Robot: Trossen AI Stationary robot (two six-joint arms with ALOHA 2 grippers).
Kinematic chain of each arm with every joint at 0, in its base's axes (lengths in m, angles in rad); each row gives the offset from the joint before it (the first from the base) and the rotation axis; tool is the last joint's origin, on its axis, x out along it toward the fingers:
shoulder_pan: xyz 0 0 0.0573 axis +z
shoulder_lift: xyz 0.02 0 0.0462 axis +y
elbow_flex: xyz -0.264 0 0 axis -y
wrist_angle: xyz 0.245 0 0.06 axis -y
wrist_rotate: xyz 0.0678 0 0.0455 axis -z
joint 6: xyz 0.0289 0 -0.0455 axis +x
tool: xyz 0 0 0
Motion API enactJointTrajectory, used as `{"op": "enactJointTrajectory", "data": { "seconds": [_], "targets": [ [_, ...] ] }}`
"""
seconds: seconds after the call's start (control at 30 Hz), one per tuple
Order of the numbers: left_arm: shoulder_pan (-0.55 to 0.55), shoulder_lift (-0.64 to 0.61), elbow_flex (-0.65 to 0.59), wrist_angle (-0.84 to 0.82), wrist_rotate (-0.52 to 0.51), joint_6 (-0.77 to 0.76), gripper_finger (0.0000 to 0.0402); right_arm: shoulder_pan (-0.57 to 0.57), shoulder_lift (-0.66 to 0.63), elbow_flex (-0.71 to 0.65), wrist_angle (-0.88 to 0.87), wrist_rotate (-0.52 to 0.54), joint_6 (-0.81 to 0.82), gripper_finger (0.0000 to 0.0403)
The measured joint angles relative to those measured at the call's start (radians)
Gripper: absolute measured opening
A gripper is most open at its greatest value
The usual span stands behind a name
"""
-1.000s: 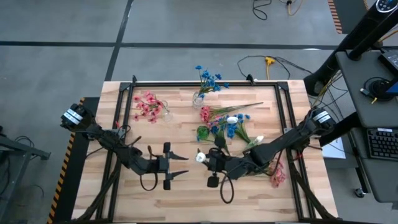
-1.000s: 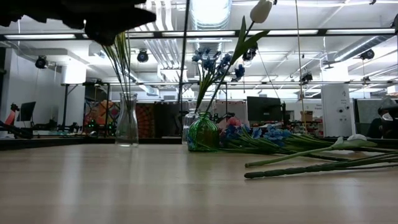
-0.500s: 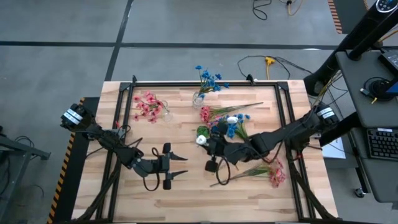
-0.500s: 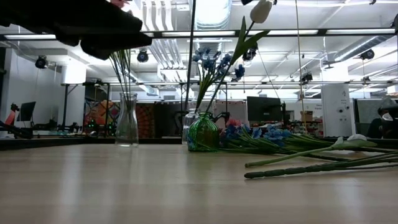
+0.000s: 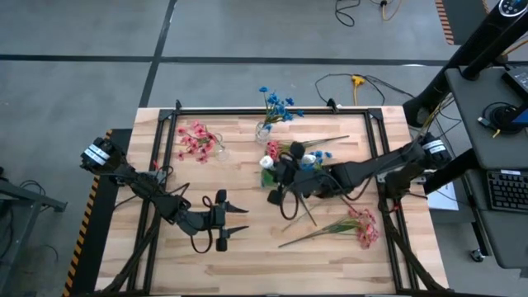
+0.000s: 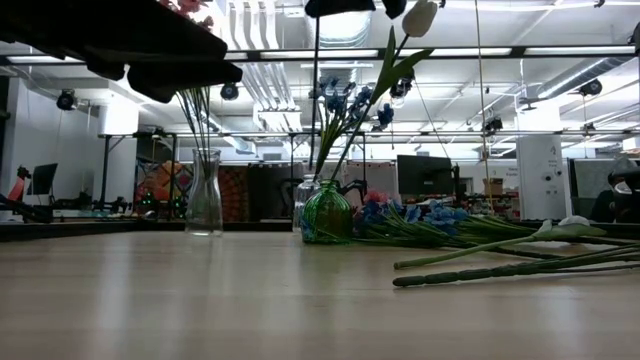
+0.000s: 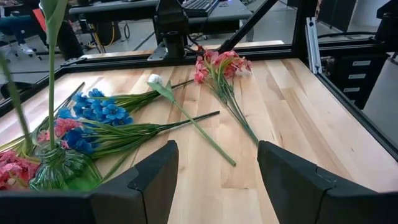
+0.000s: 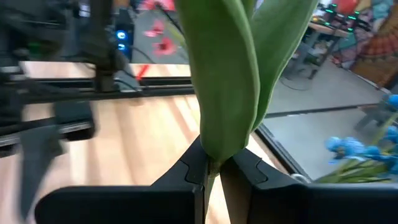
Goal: Sort flowers into vase by color
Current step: Put the left white tulip flower into the green vase
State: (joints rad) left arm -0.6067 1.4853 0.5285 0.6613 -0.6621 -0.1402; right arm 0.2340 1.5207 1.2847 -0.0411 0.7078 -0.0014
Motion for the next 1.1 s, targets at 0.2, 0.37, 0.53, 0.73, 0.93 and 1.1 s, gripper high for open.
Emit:
{"op": "enactJointTrajectory", "data": {
  "seconds": [0.2,0.37,0.53,0.73,0.93,1.1],
  "targets": [
    [0.000,0.000,0.000,-0.007,0.000,0.000,0.0204,-0.046,-0.036,0.000,-0.027,-0.001,0.031,0.0022],
    [0.000,0.000,0.000,-0.010,0.000,0.000,0.0204,-0.071,-0.042,0.000,-0.119,-0.002,0.114,0.0022],
    [0.000,0.000,0.000,-0.011,0.000,0.000,0.0204,-0.076,-0.032,0.000,-0.139,-0.008,0.140,0.0022],
    [0.000,0.000,0.000,-0.014,0.000,0.000,0.0204,-0.076,-0.030,0.000,-0.121,-0.009,0.140,0.0022],
    [0.000,0.000,0.000,-0.014,0.000,0.000,0.0204,-0.075,-0.030,0.000,-0.097,-0.010,0.165,0.0022],
    [0.000,0.000,0.000,-0.014,0.000,0.000,0.0204,-0.075,-0.030,0.000,-0.104,-0.012,0.187,0.0022]
  ]
}}
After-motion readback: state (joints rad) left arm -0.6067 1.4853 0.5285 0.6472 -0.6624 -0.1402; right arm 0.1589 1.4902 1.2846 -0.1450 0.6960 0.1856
